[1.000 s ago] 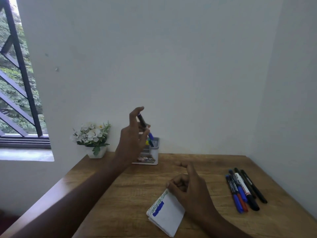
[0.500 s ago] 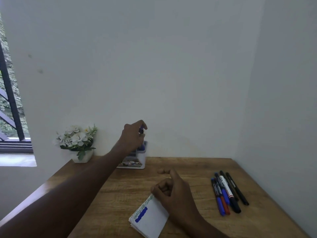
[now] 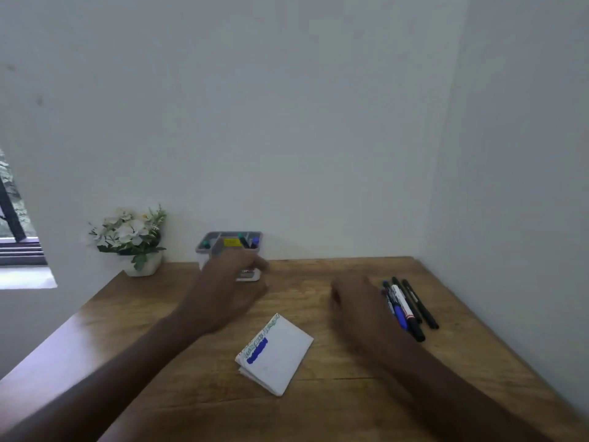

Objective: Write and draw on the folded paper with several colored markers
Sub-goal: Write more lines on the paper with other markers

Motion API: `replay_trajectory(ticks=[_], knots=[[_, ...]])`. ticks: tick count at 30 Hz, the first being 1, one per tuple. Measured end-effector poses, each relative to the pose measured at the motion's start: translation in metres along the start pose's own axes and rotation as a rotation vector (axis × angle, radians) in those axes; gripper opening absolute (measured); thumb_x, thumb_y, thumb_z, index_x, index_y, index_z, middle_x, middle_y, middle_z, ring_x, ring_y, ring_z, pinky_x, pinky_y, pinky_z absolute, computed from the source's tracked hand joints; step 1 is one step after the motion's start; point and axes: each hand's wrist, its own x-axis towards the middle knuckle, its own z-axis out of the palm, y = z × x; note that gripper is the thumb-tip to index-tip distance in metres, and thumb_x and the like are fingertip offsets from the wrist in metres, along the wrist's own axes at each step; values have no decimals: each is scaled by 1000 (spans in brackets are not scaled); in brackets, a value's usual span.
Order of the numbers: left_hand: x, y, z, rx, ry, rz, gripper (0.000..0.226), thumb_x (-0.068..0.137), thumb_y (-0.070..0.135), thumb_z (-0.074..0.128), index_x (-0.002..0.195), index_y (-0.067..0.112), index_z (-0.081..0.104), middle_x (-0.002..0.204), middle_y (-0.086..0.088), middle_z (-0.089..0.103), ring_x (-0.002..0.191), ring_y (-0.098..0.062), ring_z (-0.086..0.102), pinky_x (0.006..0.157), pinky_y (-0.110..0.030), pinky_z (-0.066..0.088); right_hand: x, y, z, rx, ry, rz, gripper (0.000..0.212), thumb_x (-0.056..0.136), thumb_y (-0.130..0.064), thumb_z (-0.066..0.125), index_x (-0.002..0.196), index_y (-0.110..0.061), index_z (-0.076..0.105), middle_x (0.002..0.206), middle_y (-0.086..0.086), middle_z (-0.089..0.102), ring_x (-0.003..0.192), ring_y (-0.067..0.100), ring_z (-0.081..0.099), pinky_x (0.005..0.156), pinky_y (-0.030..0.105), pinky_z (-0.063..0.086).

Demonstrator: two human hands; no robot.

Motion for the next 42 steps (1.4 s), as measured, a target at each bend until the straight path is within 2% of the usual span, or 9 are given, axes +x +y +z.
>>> replay_trajectory(ticks=[4, 9, 15, 18, 21, 25, 30, 36, 42], knots=[[-43, -9, 16, -107, -183, -16, 26, 95, 56, 64, 117, 44, 65, 116, 30, 65, 110, 2, 61, 86, -23, 51, 0, 19, -27, -256, -42, 102, 35, 97, -12, 56, 66, -23, 45, 69, -9, 41, 60, 10, 44, 55, 24, 36], [-46, -25, 16, -205, -299, 56, 30, 99, 49, 64, 128, 42, 65, 127, 28, 63, 117, -5, 61, 93, -34, 51, -2, 28, -35, -356, -136, 211, 11, 98, -11, 55, 98, -17, 64, 98, 4, 61, 86, 22, 64, 67, 30, 44], [-43, -27, 20, -157, -487, 117, 34, 96, 52, 63, 130, 47, 65, 133, 29, 53, 126, -4, 52, 97, -35, 51, 4, 21, -21, -348, -161, 168, 36, 93, -7, 61, 63, -21, 49, 68, -4, 49, 59, 13, 53, 49, 26, 39], [-43, -29, 19, -102, -461, 103, 35, 94, 56, 60, 129, 49, 64, 131, 30, 52, 124, -2, 51, 94, -34, 51, 3, 12, -17, -308, -162, 141, 11, 95, -12, 62, 90, -17, 71, 93, 3, 71, 87, 21, 69, 70, 31, 56], [-42, -29, 18, -64, -448, 48, 40, 91, 60, 55, 128, 49, 64, 129, 29, 52, 121, 0, 50, 94, -34, 52, 1, 12, -11, -272, -180, 144, 17, 93, -11, 64, 109, -14, 70, 114, 10, 67, 96, 25, 68, 79, 34, 58], [-42, -29, 19, -75, -459, 6, 40, 91, 57, 57, 129, 47, 65, 129, 29, 53, 121, 1, 49, 97, -34, 52, 4, 13, -3, -112, -231, 146, 35, 93, -15, 68, 126, -22, 60, 126, 11, 58, 90, 17, 54, 58, 16, 33], [-42, -29, 20, -77, -450, 11, 35, 94, 53, 60, 128, 45, 66, 128, 28, 54, 120, 3, 49, 95, -32, 51, 0, 1, 3, 93, -201, 77, 43, 96, -18, 67, 138, -21, 58, 115, 0, 69, 103, 14, 64, 86, 27, 52], [-41, -22, 18, -109, -306, -23, 36, 99, 58, 49, 127, 41, 64, 118, 29, 60, 111, 4, 55, 90, -29, 50, -9, -36, 3, 913, -115, 92, 19, 102, -17, 63, 106, -34, 70, 109, -10, 73, 101, 9, 72, 72, 16, 58], [-41, -6, 14, -98, -214, 13, 39, 101, 62, 39, 130, 43, 56, 116, 31, 56, 108, 6, 53, 88, -24, 44, -13, -43, 16, 985, -23, 41, 17, 89, -23, 79, 106, -23, 79, 101, -10, 82, 93, 6, 76, 84, 24, 63]])
